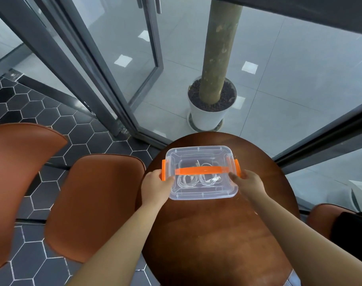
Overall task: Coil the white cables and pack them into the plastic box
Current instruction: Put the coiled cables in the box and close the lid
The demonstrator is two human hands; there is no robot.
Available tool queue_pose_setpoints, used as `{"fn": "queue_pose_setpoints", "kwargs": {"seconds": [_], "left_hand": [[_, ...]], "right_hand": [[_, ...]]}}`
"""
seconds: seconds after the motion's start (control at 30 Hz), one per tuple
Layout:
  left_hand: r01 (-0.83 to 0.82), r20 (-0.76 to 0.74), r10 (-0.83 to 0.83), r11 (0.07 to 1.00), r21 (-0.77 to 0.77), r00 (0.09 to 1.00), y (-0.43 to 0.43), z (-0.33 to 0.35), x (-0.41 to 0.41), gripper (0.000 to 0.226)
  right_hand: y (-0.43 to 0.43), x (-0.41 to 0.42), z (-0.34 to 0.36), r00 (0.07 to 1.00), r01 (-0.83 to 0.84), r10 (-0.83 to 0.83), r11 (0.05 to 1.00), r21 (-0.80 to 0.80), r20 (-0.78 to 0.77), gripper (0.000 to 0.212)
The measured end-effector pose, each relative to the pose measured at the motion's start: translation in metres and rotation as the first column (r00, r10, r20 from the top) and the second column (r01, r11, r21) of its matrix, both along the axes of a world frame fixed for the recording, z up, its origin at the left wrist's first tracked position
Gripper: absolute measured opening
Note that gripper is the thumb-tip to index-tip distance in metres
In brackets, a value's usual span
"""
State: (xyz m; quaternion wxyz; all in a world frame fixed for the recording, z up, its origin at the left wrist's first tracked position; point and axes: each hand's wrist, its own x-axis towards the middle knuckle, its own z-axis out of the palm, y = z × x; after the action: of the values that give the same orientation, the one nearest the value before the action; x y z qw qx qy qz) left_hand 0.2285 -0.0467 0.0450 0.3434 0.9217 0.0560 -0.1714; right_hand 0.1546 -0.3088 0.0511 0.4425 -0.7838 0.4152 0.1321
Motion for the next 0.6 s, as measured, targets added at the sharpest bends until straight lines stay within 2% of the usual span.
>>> {"fn": "queue_pose_setpoints", "kwargs": {"seconds": [0.27, 0.4, 0.5, 0.6], "left_hand": [[0.081, 0.163, -0.112, 0.979, 0.187, 0.98, -0.008, -0.003, -0.016, 0.032], [0.15, 0.166, -0.203, 0.947, 0.285, 0.965, -0.008, 0.001, -0.014, 0.035], [0.217, 0.169, -0.321, 0.866, 0.452, 0.932, -0.006, 0.004, -0.017, 0.048], [0.284, 0.244, -0.496, 0.763, 0.58, 0.833, -0.009, 0.004, -0.016, 0.066]], "right_hand": [[0.001, 0.0, -0.004, 1.0, 0.01, -0.01, 1.0, -0.023, 0.007, 0.031], [0.002, 0.003, -0.002, 1.0, 0.003, -0.003, 0.997, -0.079, 0.001, 0.028], [0.003, 0.003, 0.0, 1.0, -0.014, 0.013, 0.994, -0.11, -0.01, 0.029], [0.002, 0.002, -0.001, 1.0, -0.009, 0.01, 0.994, -0.106, 0.006, 0.029]]}}
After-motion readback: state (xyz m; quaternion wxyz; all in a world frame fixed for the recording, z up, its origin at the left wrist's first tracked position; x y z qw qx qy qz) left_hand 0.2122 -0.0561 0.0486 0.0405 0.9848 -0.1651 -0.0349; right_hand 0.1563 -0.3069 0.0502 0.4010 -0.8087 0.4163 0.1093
